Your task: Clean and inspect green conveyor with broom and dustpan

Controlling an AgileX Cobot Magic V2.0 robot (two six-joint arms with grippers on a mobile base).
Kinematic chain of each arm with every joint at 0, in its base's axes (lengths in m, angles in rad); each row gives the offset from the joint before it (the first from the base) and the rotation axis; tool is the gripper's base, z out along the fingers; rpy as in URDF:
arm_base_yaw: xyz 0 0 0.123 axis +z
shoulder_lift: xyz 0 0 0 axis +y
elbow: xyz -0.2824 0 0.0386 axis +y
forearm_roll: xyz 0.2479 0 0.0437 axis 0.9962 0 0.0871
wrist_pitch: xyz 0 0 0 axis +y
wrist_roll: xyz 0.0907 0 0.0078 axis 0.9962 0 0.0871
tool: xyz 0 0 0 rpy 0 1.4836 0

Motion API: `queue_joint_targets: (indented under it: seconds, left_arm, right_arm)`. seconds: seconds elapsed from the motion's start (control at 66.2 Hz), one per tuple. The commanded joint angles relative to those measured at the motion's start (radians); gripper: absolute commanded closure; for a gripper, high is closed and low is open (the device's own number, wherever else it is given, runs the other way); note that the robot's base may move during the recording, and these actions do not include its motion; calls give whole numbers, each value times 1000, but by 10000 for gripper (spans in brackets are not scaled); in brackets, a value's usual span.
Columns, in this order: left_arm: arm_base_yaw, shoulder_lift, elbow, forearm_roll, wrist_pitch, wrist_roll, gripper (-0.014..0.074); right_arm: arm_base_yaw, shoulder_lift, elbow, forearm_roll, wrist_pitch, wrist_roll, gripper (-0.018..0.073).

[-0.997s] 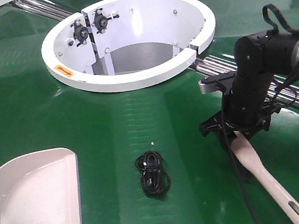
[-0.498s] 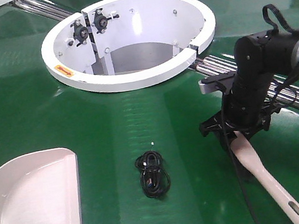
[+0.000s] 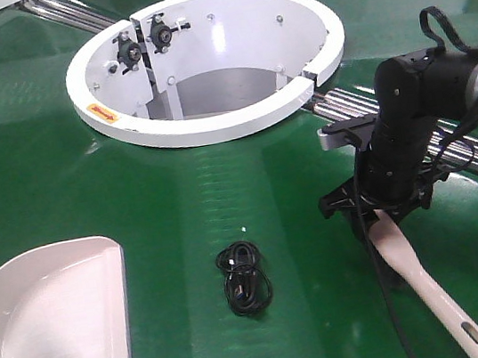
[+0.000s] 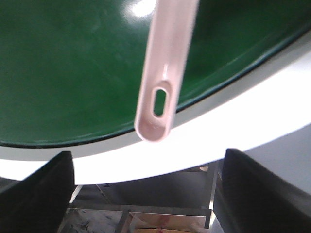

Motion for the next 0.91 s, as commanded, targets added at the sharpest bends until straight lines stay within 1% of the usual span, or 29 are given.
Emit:
queue_joint_targets:
  seconds: [0.0, 0.332, 0.498, 0.8, 0.891]
  left_arm:
    - [4, 35, -54, 16, 19, 12, 27]
    - [74, 155, -54, 21, 19, 16, 27]
    - [96, 196, -54, 29, 17, 16, 27]
    - [96, 273, -54, 36, -3, 16, 27]
    - [97, 283, -54, 44, -13, 16, 38]
  right_arm:
    - [-1, -58, -27, -6, 3, -6, 569]
    - [-1, -58, -27, -6, 3, -6, 569]
    - [-1, -58, -27, -6, 3, -6, 569]
    - [-1, -58, -27, -6, 1, -6, 569]
    - [-1, -58, -27, -6, 3, -6, 569]
